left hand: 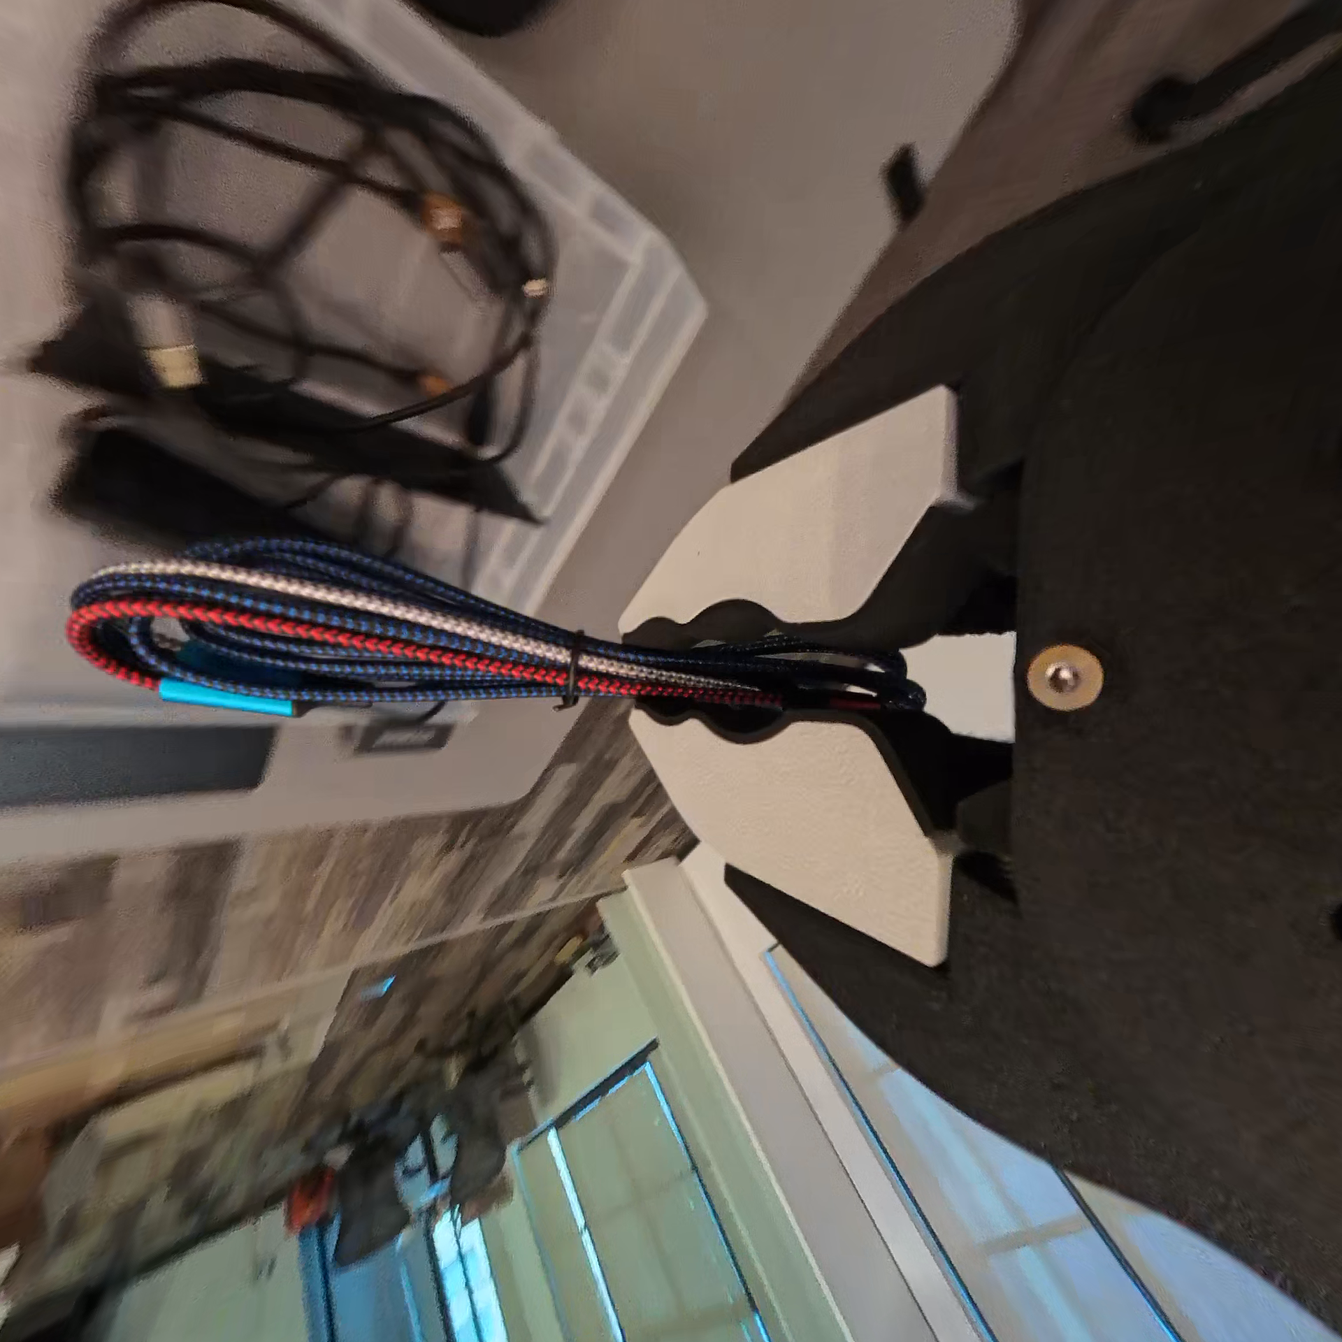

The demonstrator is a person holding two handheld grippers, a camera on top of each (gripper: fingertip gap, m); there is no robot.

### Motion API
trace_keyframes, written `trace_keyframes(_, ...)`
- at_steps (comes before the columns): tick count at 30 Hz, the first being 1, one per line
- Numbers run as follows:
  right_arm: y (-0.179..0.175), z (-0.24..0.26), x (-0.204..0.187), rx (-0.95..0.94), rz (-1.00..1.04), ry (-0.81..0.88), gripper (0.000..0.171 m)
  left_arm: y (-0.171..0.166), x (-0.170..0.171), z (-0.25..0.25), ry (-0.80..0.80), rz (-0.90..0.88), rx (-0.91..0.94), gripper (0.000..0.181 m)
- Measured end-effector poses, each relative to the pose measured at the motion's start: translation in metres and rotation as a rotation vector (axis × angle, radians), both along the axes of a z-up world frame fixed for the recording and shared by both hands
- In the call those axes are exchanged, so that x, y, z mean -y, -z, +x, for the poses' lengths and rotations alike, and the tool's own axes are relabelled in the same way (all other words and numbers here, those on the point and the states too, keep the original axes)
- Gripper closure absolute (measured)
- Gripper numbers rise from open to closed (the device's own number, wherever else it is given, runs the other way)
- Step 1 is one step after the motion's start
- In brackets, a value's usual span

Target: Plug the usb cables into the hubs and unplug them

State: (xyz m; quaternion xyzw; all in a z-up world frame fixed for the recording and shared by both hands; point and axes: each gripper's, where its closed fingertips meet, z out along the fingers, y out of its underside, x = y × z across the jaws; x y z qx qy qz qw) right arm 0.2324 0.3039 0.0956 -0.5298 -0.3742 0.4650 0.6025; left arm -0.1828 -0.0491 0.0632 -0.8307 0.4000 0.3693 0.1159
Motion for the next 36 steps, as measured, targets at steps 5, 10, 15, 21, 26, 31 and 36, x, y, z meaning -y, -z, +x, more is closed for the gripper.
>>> trace_keyframes(5, -0.002, -0.004, 0.01, 0.031, 0.033, -0.005, 0.152, -0.007, -0.069, 0.094, -0.091, 0.304, 0.23, 0.169)
trace_keyframes(10, -0.013, 0.008, 0.019, -0.011, 0.036, -0.029, 0.152, 0.074, -0.118, 0.22, -0.061, 0.302, 0.672, 0.169)
trace_keyframes(15, -0.019, 0.026, 0.022, -0.022, 0.047, -0.017, 0.152, 0.172, -0.137, 0.267, -0.126, 0.159, 0.735, 0.169)
trace_keyframes(21, -0.024, 0.033, 0.025, -0.044, 0.028, -0.05, 0.152, 0.248, -0.148, 0.283, -0.32, 0.033, 0.792, 0.169)
trace_keyframes(26, -0.016, 0.027, 0.026, -0.002, 0.009, -0.079, 0.152, 0.264, -0.165, 0.292, -0.364, 0.052, 0.775, 0.168)
trace_keyframes(31, -0.007, 0.024, 0.023, 0.036, -0.01, -0.089, 0.152, 0.26, -0.175, 0.298, -0.366, 0.108, 0.844, 0.155)
trace_keyframes(36, -0.009, 0.029, 0.02, 0.009, -0.023, -0.093, 0.152, 0.211, -0.172, 0.294, -0.292, 0.228, 0.981, 0.149)
